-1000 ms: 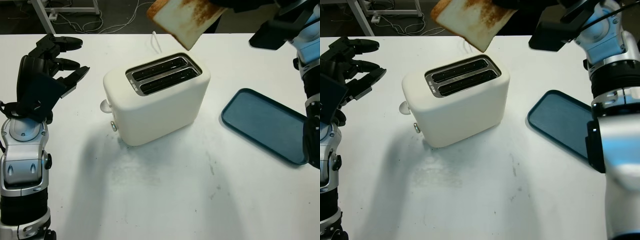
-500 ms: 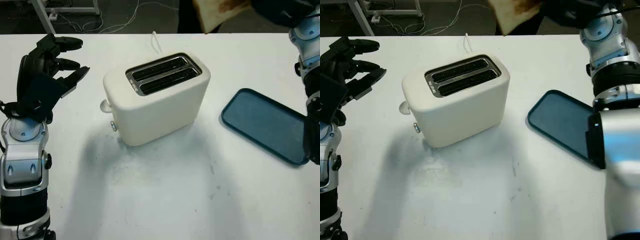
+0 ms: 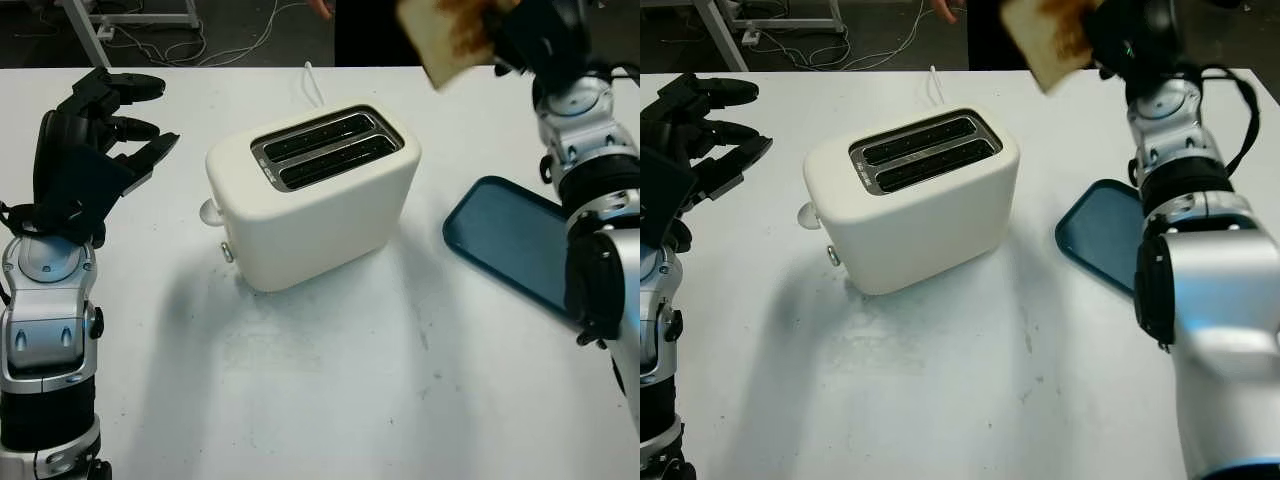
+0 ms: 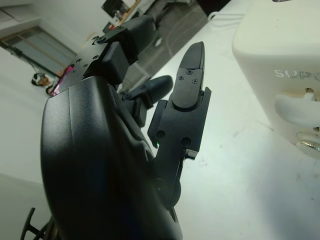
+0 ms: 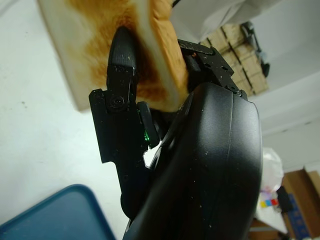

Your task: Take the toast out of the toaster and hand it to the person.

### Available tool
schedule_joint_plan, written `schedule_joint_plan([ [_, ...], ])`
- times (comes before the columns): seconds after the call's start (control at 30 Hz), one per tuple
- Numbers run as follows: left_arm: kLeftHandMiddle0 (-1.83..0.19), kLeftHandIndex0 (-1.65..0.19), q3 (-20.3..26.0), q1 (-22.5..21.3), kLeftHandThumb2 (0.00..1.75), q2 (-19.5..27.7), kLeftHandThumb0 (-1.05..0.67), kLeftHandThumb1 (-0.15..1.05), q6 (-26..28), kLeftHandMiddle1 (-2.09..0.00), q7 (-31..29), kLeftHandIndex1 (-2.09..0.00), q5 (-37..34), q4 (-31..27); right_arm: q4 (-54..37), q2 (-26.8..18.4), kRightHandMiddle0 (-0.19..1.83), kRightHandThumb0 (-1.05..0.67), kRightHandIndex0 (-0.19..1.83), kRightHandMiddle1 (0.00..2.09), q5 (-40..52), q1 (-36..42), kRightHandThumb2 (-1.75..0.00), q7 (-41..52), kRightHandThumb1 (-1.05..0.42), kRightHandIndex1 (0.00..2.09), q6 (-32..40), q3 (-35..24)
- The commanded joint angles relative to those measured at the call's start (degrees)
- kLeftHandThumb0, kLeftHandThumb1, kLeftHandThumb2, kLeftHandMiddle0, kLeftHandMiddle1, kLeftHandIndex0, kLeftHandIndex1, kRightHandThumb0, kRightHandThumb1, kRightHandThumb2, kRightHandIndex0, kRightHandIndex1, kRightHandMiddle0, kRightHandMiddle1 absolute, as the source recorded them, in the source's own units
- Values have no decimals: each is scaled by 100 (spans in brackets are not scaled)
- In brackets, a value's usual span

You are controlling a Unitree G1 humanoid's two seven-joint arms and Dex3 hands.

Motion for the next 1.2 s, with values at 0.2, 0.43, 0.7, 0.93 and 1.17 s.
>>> schedule_joint_plan([
  [0.2,-32,-39,12,57,22,-11,-25,92,-30,-111,51,-74,19,-33,106,243,32,-18,56,168,283,180,-38,-395,-92,175,378,-313],
  [0.43,-33,-41,8,59,21,1,-24,92,-97,-110,55,-74,37,13,160,454,33,-18,33,144,500,247,-36,-390,-92,173,623,-567],
  [0.7,-33,-41,23,68,21,-4,-25,92,-111,-110,47,-74,33,22,156,546,48,-21,43,120,489,218,-39,-380,-92,174,600,-578],
  [0.93,-34,-42,12,67,21,7,-25,92,-119,-110,42,-74,50,16,146,537,44,-24,38,82,509,178,-40,-351,-92,146,636,-595],
  [1.17,-34,-42,2,62,21,10,-25,92,-131,-110,49,-74,65,32,135,505,32,-20,54,163,398,202,-39,-271,-92,174,523,-475],
])
